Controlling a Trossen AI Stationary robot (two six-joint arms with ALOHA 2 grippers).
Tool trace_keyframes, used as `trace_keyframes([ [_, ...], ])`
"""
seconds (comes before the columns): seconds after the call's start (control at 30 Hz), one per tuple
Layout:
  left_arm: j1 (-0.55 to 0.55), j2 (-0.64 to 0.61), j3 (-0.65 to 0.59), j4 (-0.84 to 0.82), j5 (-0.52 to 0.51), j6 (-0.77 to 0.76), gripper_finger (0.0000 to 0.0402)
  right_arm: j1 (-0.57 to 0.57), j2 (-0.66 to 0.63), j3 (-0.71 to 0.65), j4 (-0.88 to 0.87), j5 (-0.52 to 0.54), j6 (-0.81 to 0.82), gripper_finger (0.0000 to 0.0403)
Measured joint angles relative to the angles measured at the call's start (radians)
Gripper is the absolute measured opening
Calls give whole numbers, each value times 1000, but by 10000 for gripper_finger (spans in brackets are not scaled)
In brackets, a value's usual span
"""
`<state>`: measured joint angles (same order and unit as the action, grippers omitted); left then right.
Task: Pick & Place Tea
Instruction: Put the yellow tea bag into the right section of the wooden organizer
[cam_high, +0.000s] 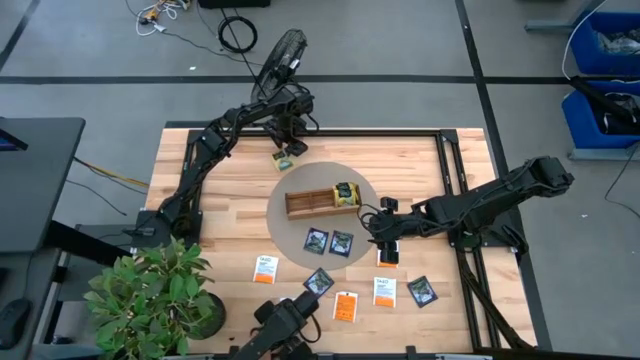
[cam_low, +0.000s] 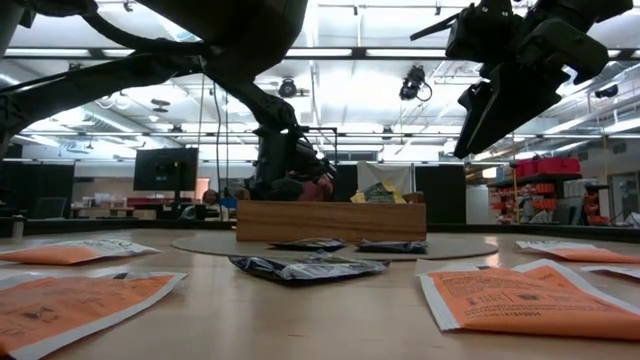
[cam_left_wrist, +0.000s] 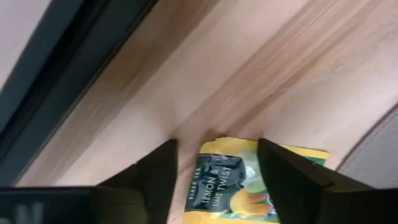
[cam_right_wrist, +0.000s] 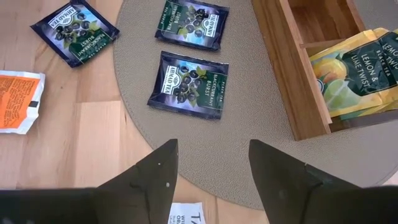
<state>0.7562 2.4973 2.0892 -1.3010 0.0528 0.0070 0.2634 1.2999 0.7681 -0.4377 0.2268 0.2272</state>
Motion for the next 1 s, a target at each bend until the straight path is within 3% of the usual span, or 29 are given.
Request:
trace_keyframes([
  [0.27,-1,0,-1,1,13,28,127,0,0,0,3,0,0,205],
  [0.5,-1,0,-1,-4,11,69,115,0,0,0,4,0,0,205],
  [0.77,-2,-19,-4,-21,11,97,73,0,0,0,5,0,0,205],
  [1.0,-4,-98,16,-37,3,110,90,0,0,0,5,0,3,205],
])
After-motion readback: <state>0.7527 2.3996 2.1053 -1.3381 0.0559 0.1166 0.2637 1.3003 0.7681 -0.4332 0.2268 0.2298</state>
